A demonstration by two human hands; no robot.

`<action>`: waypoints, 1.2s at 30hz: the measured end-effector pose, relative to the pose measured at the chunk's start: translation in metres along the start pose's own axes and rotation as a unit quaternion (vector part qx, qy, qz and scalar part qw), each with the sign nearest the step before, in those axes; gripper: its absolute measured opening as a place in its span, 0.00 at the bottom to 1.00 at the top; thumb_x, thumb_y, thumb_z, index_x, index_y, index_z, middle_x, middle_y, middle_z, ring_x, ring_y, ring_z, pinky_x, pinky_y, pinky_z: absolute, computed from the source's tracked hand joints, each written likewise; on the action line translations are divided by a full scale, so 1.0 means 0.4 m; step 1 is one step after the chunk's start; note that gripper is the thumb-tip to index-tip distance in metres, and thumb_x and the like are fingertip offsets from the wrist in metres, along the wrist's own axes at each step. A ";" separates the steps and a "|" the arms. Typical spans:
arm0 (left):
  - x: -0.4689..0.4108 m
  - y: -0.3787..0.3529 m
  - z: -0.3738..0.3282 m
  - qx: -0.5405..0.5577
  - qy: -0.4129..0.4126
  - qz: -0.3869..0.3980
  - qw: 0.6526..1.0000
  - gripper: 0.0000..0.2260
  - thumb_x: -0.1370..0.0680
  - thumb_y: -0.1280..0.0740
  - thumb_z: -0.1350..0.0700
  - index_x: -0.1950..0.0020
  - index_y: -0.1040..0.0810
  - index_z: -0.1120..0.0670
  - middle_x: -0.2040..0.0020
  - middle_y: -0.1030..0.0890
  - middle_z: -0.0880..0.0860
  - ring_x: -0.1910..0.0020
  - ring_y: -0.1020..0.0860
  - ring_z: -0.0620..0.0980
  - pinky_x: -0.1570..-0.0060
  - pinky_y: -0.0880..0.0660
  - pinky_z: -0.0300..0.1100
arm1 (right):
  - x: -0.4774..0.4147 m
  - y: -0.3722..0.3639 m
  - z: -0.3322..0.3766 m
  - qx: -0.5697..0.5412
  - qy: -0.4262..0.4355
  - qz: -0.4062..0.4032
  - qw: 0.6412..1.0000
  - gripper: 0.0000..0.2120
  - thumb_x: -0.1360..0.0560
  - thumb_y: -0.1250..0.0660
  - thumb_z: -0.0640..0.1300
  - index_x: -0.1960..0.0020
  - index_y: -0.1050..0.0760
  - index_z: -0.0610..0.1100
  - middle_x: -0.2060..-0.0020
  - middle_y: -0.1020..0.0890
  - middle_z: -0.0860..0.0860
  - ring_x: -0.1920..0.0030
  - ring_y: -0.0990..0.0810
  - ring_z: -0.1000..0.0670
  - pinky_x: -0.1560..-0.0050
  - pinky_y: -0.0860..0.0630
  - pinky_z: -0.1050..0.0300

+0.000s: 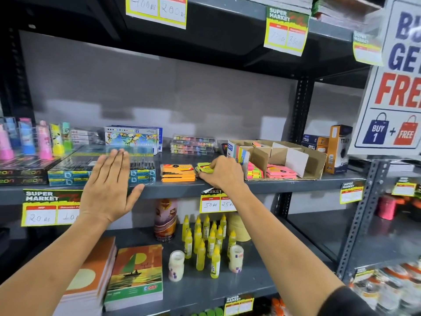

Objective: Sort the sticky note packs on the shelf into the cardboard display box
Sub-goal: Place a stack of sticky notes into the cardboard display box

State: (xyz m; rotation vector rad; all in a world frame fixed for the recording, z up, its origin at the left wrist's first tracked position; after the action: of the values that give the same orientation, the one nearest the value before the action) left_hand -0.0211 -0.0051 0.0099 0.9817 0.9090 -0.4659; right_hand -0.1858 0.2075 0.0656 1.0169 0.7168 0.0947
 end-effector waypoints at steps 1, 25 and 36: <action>0.000 0.000 0.000 0.001 0.001 0.001 1.000 0.36 0.20 0.52 0.41 0.25 0.41 0.70 0.27 0.35 0.70 0.26 0.37 0.65 0.23 0.50 0.54 | -0.001 0.000 0.001 -0.008 -0.002 0.000 1.000 0.24 0.32 0.30 0.62 0.47 0.18 0.44 0.52 0.15 0.48 0.49 0.18 0.46 0.55 0.23 0.54; -0.001 0.007 -0.004 0.007 0.006 0.004 1.000 0.36 0.20 0.51 0.41 0.26 0.40 0.70 0.28 0.34 0.70 0.27 0.36 0.66 0.23 0.50 0.54 | 0.048 0.105 -0.056 -0.174 0.088 -0.218 0.956 0.17 0.37 0.23 0.50 0.49 0.15 0.46 0.50 0.15 0.47 0.45 0.19 0.48 0.46 0.25 0.55; -0.001 0.010 -0.005 0.003 0.008 0.007 1.000 0.36 0.20 0.51 0.41 0.26 0.39 0.70 0.29 0.33 0.71 0.27 0.36 0.67 0.23 0.50 0.54 | 0.027 0.247 -0.169 -0.218 0.087 -0.357 0.904 0.15 0.37 0.23 0.49 0.53 0.15 0.45 0.52 0.15 0.48 0.48 0.18 0.50 0.49 0.29 0.65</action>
State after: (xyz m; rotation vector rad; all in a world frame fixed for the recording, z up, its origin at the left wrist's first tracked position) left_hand -0.0194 -0.0015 0.0117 0.9972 0.9152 -0.4507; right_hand -0.1926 0.3154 0.1178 0.2751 1.1359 -0.2871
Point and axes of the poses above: each hand's wrist, its own x-axis away from the middle knuckle, its own y-axis out of the back of the hand, z = x × y, the point moved 3 cm from there along -x, towards the middle knuckle
